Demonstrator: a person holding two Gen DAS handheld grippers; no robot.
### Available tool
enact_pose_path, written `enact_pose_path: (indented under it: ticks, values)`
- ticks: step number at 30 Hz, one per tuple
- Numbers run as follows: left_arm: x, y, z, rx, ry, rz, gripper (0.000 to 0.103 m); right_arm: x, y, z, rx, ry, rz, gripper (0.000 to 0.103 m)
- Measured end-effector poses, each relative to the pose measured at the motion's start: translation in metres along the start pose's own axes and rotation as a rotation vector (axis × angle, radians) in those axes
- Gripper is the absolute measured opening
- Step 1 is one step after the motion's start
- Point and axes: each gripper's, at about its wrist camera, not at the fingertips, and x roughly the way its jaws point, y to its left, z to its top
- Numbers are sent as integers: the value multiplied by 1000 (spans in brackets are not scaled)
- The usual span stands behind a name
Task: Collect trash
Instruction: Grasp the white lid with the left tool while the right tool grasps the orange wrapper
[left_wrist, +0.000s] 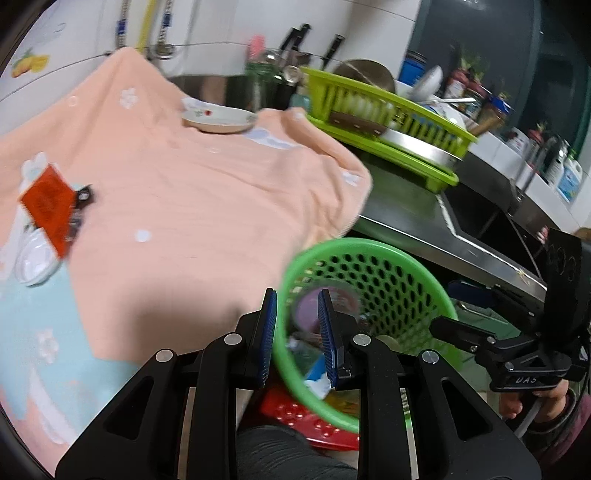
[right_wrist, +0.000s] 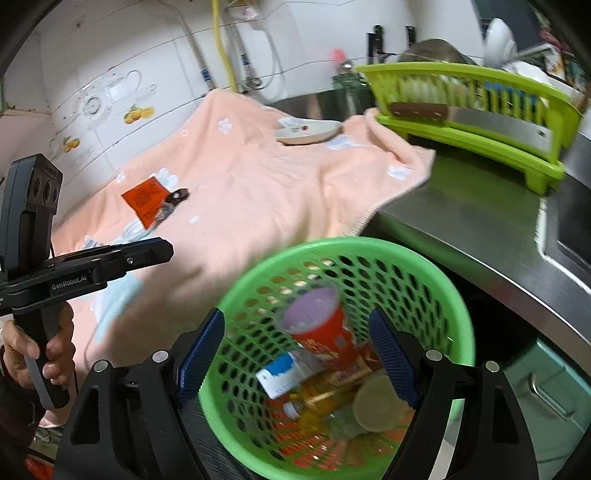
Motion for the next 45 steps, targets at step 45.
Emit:
enact_pose_path:
  ticks: [45]
  values:
    - [-94, 254, 3, -395, -106, 381, 23, 213, 282, 140, -441, 32, 264, 50]
